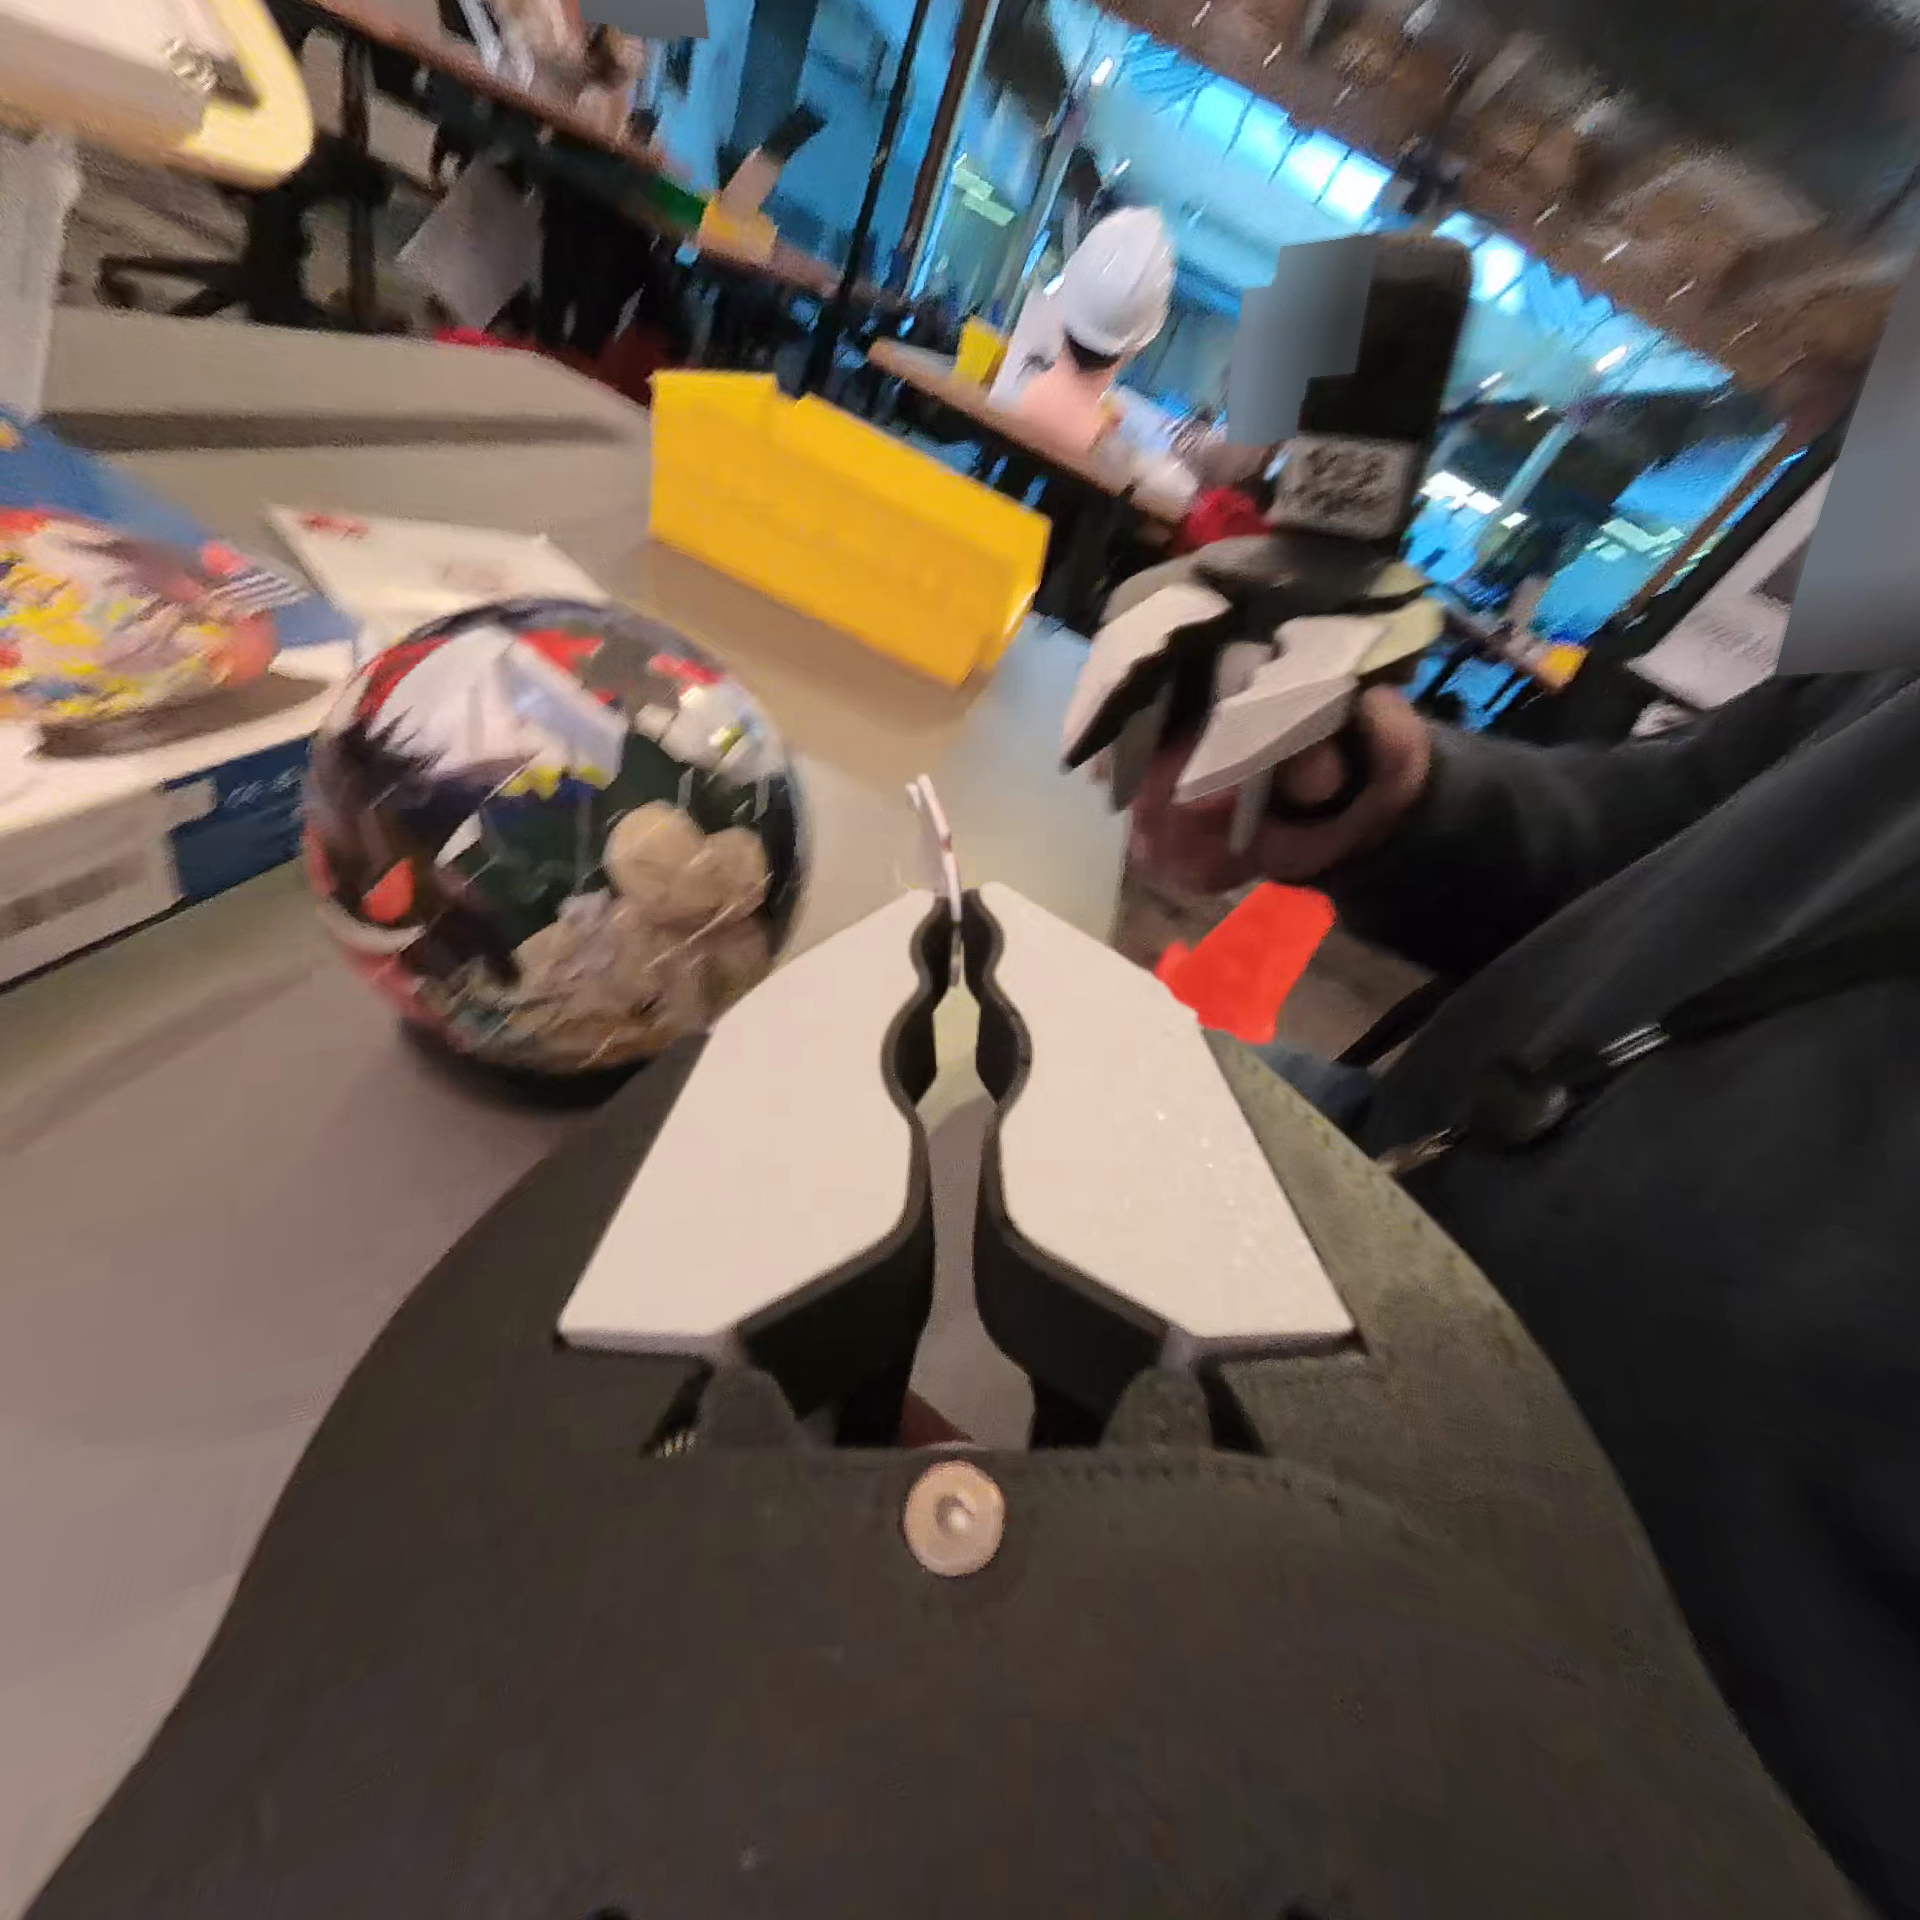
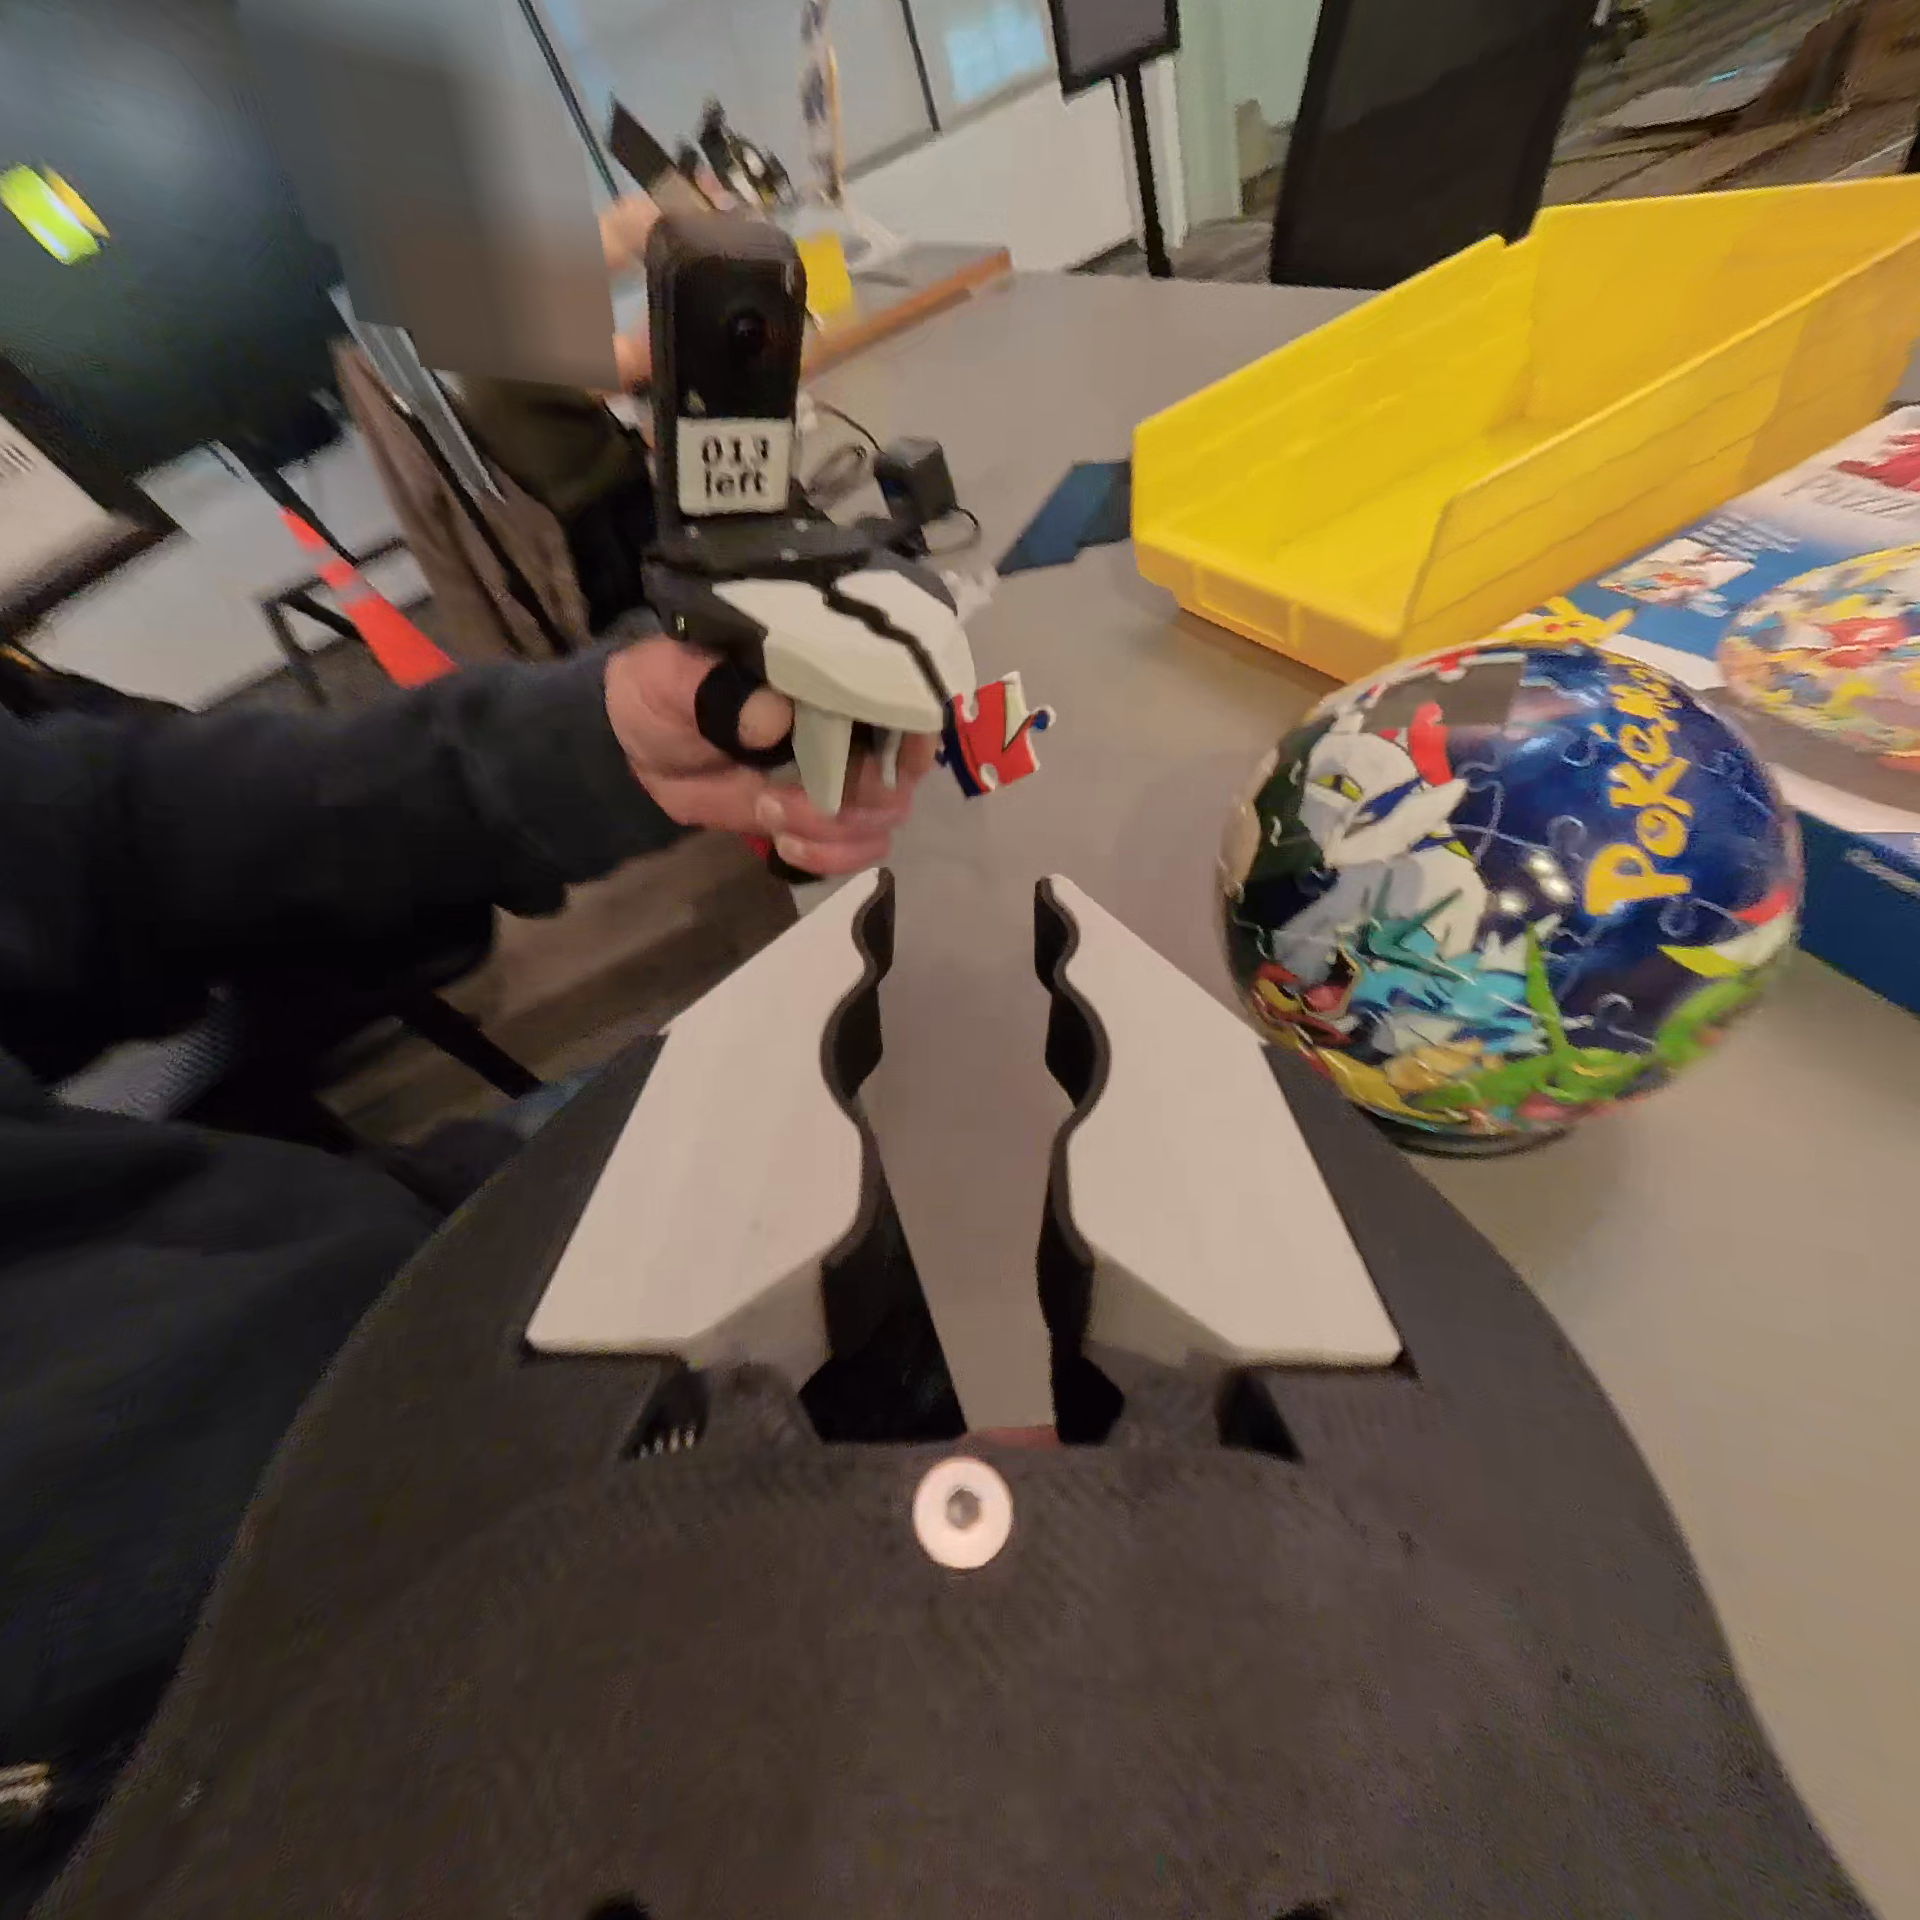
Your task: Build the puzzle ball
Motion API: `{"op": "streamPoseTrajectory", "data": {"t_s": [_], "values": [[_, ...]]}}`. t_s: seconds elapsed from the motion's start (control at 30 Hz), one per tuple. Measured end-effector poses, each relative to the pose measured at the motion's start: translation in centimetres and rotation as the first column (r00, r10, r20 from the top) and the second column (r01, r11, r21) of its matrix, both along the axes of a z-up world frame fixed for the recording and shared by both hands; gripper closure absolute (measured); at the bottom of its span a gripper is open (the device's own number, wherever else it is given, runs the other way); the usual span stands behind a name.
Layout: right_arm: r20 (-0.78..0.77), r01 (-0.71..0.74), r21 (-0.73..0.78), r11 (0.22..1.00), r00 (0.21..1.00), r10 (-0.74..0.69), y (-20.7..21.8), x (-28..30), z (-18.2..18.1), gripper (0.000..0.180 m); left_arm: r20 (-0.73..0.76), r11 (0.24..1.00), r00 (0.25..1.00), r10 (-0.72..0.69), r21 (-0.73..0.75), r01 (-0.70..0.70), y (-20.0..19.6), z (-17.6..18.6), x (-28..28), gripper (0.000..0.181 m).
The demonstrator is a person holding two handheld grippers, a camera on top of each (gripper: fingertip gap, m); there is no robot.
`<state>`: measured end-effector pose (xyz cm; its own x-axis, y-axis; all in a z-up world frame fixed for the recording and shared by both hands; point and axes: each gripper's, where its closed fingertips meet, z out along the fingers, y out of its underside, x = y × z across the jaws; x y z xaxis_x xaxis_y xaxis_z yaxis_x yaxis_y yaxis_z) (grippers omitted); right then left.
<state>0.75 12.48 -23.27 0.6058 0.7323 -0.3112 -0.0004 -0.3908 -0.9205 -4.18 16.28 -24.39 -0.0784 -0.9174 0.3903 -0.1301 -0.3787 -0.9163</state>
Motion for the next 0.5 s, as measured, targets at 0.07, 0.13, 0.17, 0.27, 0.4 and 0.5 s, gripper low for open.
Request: {"op": "streamPoseTrajectory", "data": {"t_s": [0.07, 0.13, 0.17, 0.27, 0.4, 0.5], "values": [[-0.059, -0.026, -0.029, 0.999, 0.998, 0.024, 0.5, -0.5, 0.6, 0.149, 0.056, 0.999, 0.997, -0.043, -0.012, 0.044, -1.2, 1.5, 0.8, 0.179], [-0.067, -0.045, -0.036, 0.998, 0.997, 0.042, 0.9, -1.1, 1.0, 0.150, 0.099, 0.996, 0.992, -0.079, -0.027, 0.082, -2.1, 2.6, 1.5, 0.179], [-0.071, -0.054, -0.033, 0.998, 0.996, 0.052, 1.0, -1.4, 1.1, 0.153, 0.104, 0.995, 0.990, -0.098, -0.025, 0.101, -2.5, 2.8, 1.8, 0.179], [-0.146, -0.130, -0.056, 0.990, 0.982, 0.121, 0.9, -2.4, 1.9, 0.163, 0.122, 0.988, 0.981, -0.150, -0.026, 0.155, -3.3, 3.3, 2.5, 0.179], [-0.248, -0.206, -0.083, 0.975, 0.952, 0.180, 1.1, -2.2, 2.7, 0.178, 0.169, 0.980, 0.969, -0.181, -0.051, 0.192, -2.8, 4.0, 2.8, 0.179], [-0.271, -0.225, -0.089, 0.970, 0.943, 0.194, 1.7, -2.0, 3.2, 0.180, 0.195, 0.977, 0.963, -0.186, -0.068, 0.202, -2.0, 4.2, 3.1, 0.178]]}}
